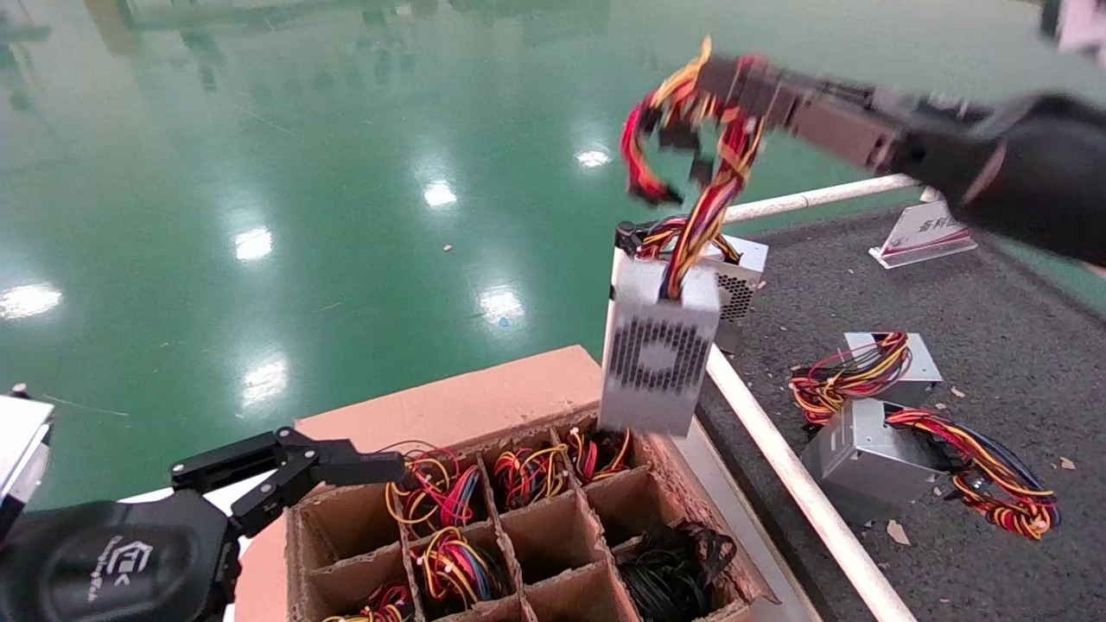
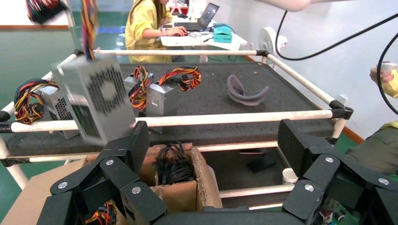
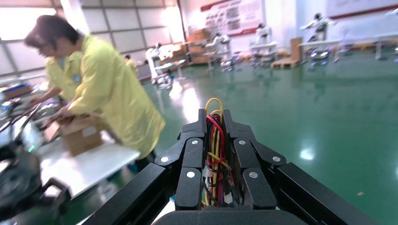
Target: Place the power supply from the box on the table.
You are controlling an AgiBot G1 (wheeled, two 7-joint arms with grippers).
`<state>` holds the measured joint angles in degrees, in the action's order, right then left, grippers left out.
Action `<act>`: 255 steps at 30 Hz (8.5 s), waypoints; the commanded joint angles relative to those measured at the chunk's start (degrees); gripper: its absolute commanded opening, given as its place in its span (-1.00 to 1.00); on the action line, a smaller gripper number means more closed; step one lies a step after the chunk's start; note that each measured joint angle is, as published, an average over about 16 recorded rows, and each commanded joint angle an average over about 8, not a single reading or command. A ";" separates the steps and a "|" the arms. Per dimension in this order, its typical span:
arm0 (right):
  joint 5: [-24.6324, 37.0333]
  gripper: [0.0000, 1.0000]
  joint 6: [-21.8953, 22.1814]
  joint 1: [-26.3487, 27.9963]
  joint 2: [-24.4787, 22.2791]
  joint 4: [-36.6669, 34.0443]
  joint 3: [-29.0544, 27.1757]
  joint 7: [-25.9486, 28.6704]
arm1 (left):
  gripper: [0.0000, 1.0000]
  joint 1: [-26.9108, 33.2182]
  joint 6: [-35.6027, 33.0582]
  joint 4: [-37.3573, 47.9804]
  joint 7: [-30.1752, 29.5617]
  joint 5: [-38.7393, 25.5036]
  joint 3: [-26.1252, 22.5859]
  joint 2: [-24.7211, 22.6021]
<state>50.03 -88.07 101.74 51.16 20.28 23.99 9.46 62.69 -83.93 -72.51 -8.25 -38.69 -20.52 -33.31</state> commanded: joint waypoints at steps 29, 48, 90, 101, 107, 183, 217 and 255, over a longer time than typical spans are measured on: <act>2.62 -1.00 23.96 6.65 7.09 -20.22 0.42 -9.39 | 1.00 0.01 0.01 0.00 0.01 0.01 -0.02 0.01; 2.53 -1.00 16.40 4.10 3.33 -20.39 0.34 -7.02 | 1.00 0.01 0.01 0.00 0.02 0.02 -0.03 0.01; 6.15 -0.52 9.81 0.73 0.63 -20.31 2.86 -5.52 | 1.00 0.02 0.02 0.00 0.03 0.04 -0.06 0.02; 7.22 1.00 9.41 0.65 0.49 -19.89 3.63 -5.73 | 1.00 0.00 0.04 0.02 0.03 0.05 -0.05 0.03; 7.12 1.00 9.46 0.67 0.50 -19.93 3.53 -5.72 | 1.00 0.00 0.04 0.02 0.03 0.05 -0.05 0.03; -3.82 1.00 4.49 -28.26 -11.28 31.91 -4.69 -0.74 | 1.00 0.01 0.04 0.03 0.05 0.07 -0.08 0.03; -8.52 1.00 2.24 -40.80 -16.41 54.32 -8.21 1.38 | 1.00 0.01 0.06 0.05 0.06 0.08 -0.09 0.04; -8.16 1.00 2.41 -40.16 -16.13 53.23 -7.95 1.27 | 1.00 0.01 0.06 0.05 0.06 0.09 -0.09 0.04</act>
<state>41.87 -85.67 61.58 35.03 73.51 16.03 10.73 62.69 -83.88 -72.47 -8.19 -38.60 -20.61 -33.27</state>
